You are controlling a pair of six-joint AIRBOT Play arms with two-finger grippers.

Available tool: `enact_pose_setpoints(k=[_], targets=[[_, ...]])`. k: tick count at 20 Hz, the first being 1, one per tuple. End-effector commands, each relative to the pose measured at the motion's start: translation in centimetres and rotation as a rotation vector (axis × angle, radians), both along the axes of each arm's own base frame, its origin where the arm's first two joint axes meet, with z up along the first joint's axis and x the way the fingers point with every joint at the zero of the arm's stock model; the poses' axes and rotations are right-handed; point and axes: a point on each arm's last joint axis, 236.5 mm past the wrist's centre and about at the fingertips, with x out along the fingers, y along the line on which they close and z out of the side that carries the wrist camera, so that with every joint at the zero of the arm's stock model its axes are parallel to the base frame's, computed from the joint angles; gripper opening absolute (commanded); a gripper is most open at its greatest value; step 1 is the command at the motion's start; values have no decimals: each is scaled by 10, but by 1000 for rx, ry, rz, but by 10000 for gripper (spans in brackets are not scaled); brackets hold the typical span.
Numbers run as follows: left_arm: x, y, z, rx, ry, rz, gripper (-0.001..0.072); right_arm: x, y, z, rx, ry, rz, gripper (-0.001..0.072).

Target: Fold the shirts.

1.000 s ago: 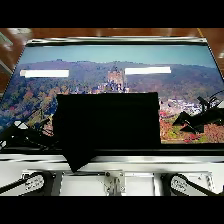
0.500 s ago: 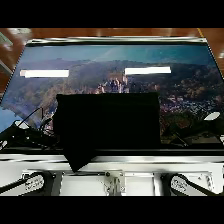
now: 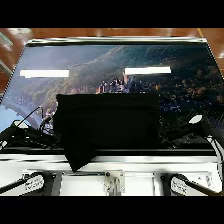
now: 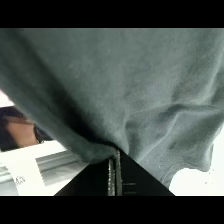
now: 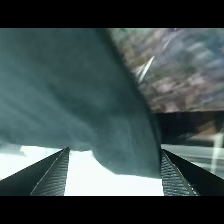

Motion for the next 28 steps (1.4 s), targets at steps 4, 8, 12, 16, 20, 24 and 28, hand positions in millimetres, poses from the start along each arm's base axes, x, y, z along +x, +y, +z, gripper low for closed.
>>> enact_pose_setpoints(k=[4, 8, 12, 16, 20, 24, 28], targets=[[13, 4, 3, 11, -44, -4, 36, 8, 10, -8, -28, -16, 51, 62], [71, 16, 45, 35, -213, -2, 36, 63, 2, 30, -55, -221, 80, 62], [149, 20, 110, 14, -422, 70, 36, 135, -12, 68, -113, -432, -17, 61], [195, 19, 114, 13, -441, 54, 36, 186, -20, 86, -122, -542, -83, 61], [243, 19, 104, -23, -428, 78, 36, 234, -7, 74, -142, -609, -63, 61], [282, 29, 91, -17, -435, 125, 36, 269, -7, 49, -226, -615, -15, 61], [307, 40, 69, 14, -429, 216, 37, 288, -10, 36, -237, -632, -31, 62]])
